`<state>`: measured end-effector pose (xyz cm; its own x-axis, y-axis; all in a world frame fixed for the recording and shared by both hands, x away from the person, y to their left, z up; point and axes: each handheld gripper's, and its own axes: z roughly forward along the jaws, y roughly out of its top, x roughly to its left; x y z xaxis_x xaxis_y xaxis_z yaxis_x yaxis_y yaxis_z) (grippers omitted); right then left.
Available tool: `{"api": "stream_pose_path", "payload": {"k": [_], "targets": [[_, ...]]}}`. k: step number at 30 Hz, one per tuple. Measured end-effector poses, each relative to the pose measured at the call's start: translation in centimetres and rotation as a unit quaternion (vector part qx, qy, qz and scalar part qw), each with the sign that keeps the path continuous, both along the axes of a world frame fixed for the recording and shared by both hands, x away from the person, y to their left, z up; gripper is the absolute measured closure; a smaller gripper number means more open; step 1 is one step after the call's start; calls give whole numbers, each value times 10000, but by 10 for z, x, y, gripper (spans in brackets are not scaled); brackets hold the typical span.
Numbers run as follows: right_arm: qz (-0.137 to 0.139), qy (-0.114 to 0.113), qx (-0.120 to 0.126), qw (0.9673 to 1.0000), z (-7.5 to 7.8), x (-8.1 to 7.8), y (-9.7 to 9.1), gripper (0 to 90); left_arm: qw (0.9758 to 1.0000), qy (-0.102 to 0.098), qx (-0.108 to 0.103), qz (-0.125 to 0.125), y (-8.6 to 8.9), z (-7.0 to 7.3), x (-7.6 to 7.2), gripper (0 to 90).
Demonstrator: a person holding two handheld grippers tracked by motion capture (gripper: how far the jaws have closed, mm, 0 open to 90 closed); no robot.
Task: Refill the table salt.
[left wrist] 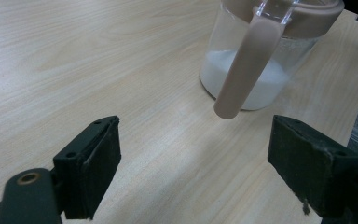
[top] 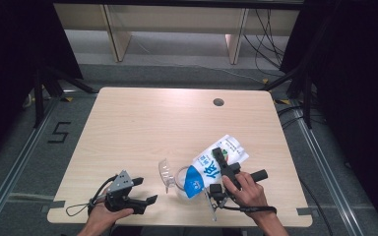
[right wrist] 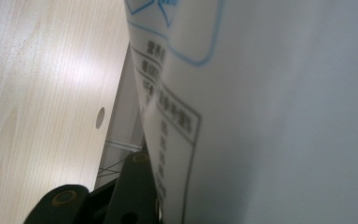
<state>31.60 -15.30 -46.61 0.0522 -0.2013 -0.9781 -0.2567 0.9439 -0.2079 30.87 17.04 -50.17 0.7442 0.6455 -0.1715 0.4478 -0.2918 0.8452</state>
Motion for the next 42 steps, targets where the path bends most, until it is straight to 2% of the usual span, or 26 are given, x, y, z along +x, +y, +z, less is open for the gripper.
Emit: {"api": "stream_pose_path", "payload": {"k": [5, 6, 8, 12, 14, 18, 20, 22, 26, 27, 30, 34, 37, 38, 39, 40, 42], "targets": [[-17, 41, 132, 9999, -3, 0, 0, 698, 10000, 7, -26, 9, 0, 0, 0, 167], [17, 24, 39, 10000, -1, 0, 0, 698, 10000, 1, -7, 0, 0, 0, 0, 167], [-10, 30, 93, 10000, -2, 0, 0, 699, 10000, 1, 2, -1, 0, 0, 0, 167], [16, 19, 43, 10000, -2, 0, 0, 700, 10000, 4, -1, 0, 0, 0, 0, 167], [109, -94, -60, 9999, 1, 1, 1, 700, 10000, 2, 24, -3, 0, 0, 0, 167], [136, -106, -50, 9998, 1, 1, 1, 701, 10000, 6, -21, 11, 0, 0, 0, 167], [41, -5, -28, 10000, -1, 0, 1, 702, 10000, -1, 6, -8, 0, 0, 0, 167], [130, -115, -61, 9998, 1, 1, 1, 703, 10000, -1, 3, -10, 0, 0, 0, 167], [109, -65, -96, 9999, 0, 1, 1, 705, 10000, 6, 7, 1, 0, 0, 0, 167], [120, -121, -65, 9998, 1, 1, 1, 706, 10000, 1, 27, 0, 0, 0, 0, 167], [124, -104, -15, 9999, 0, 1, 1, 708, 10000, -1, 2, -10, 0, 0, 0, 167], [124, -86, -148, 9998, 1, 2, 1, 709, 10000, 0, 6, -9, 0, 0, 0, 167], [116, -84, -142, 9998, 0, 2, 1, 712, 10000, 0, 4, -11, 0, 0, 0, 167], [161, -156, -247, 9994, 2, 1, 2, 713, 10000, -1, 2, -11, 0, 0, 0, 167], [124, -86, -151, 9998, 1, 2, 1, 714, 10000, -1, 4, -11, 0, 0, 0, 166], [163, -161, -258, 9994, 2, 2, 2, 715, 10000, -2, 4, -10, 0, 0, 0, 167], [123, -88, -157, 9998, 1, 2, 1, 717, 10000, 4, 19, -2, 0, 0, 0, 167]]}}
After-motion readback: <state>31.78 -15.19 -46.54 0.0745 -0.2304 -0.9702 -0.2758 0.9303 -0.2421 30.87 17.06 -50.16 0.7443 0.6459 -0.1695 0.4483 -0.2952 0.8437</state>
